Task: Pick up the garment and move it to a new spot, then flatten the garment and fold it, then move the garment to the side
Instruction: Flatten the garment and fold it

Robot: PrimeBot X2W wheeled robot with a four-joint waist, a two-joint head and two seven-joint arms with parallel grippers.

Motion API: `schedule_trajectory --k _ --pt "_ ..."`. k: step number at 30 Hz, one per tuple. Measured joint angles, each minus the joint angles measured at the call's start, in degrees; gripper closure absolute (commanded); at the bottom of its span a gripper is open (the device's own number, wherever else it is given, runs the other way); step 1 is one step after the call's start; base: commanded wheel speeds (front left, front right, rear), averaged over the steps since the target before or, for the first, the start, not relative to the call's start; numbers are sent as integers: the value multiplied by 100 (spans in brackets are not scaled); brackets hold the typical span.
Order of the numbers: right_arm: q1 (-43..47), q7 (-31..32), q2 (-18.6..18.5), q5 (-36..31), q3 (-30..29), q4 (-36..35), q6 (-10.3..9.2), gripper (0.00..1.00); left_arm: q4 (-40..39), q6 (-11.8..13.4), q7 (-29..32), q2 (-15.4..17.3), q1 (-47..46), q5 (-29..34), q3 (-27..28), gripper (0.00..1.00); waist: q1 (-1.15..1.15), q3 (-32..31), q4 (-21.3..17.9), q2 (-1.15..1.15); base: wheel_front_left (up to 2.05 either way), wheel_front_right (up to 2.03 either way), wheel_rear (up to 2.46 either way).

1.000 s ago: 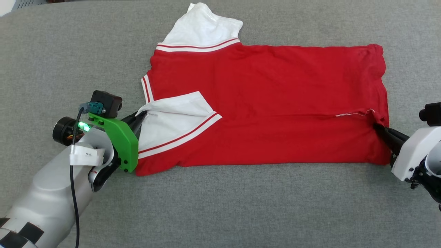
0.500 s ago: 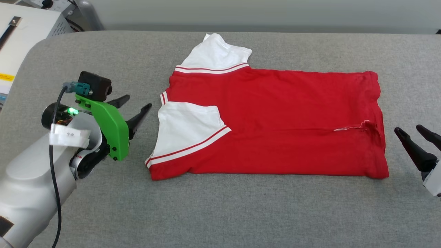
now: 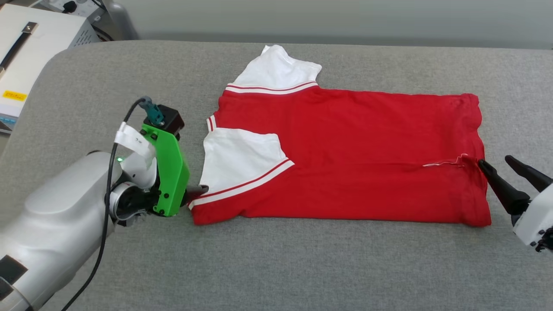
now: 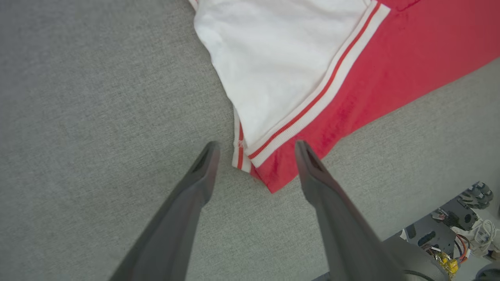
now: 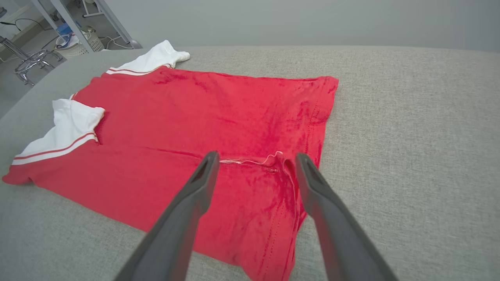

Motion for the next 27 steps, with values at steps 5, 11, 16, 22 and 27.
schedule_trajectory --k 5,11,16,22,27 --pt "-15 160 180 -145 -89 -90 0 0 454 -3 182 -164 42 -199 -108 0 0 102 -102 0 0 0 0" --pt "-67 280 327 -243 -166 -112 0 0 928 -83 229 -326 218 -97 -309 0 0 238 -251 0 0 0 0" --pt "-140 327 391 -287 -192 -112 0 0 1125 -163 192 -375 279 -2 -330 0 0 304 -347 0 0 0 0" --pt "-255 456 307 -470 -185 -194 0 0 1146 -208 -225 -404 369 270 -378 100 0 232 -354 0 0 0 0" --pt "-701 805 -97 -646 -172 -405 0 0 797 -208 -650 -233 472 330 -477 100 0 126 -345 0 0 0 0"
